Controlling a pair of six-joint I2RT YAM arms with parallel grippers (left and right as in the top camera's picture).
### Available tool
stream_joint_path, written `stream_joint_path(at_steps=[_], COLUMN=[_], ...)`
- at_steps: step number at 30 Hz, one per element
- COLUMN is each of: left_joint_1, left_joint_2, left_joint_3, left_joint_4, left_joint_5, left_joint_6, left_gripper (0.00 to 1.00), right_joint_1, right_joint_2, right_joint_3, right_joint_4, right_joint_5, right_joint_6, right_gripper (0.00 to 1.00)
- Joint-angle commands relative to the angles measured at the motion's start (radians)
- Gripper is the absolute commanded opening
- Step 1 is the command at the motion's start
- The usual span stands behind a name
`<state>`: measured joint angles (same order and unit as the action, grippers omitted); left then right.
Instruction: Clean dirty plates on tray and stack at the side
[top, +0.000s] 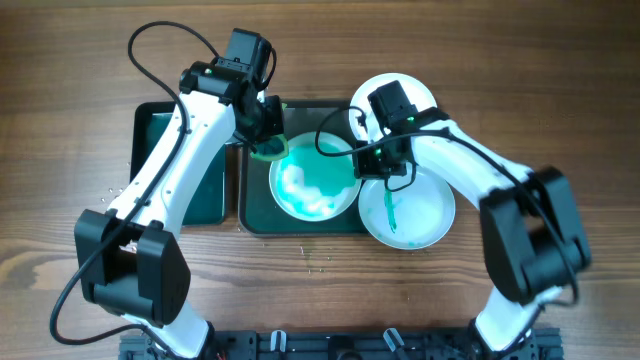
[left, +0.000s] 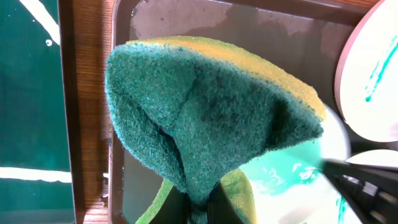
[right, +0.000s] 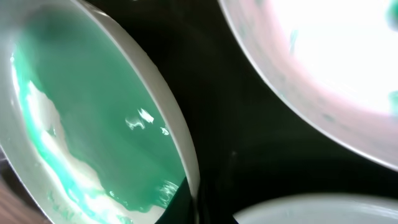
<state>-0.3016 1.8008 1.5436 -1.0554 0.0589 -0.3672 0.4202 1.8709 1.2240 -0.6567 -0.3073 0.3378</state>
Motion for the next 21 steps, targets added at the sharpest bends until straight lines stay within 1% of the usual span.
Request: stream_joint_path(at_steps=[1, 5, 10, 17, 21], left_joint_1=[0.003, 0.003, 0.003, 0.003, 0.003], left_joint_2=[-0.003, -0.003, -0.003, -0.003, -0.003], left_joint_3=[0.001, 0.001, 0.001, 0.001, 0.001], left_joint_4=[-0.001, -0.002, -0.002, -0.002, -0.002], left_joint_5=[0.019, 0.019, 0.019, 0.019, 0.019], left_joint_6=[0.023, 0.023, 0.023, 0.023, 0.023], left_gripper=[0.04, 0.04, 0.04, 0.04, 0.04], right_joint_1=[0.041, 0.086, 0.134, 0.177, 0.222], right_joint_2=[-0.176, -0.298, -0.354, -0.357, -0.357], right_joint_3=[0.023, 0.023, 0.023, 0.023, 0.023], right_joint_4=[-0.015, -0.05, -0.109, -0.137, -0.139], right_joint_5=[0.148, 0.374, 0.662, 0.838, 0.987], right_joint_6=[-0.018, 0.011, 0.032, 0.058, 0.057], right_gripper=[0.04, 0.04, 0.04, 0.04, 0.04])
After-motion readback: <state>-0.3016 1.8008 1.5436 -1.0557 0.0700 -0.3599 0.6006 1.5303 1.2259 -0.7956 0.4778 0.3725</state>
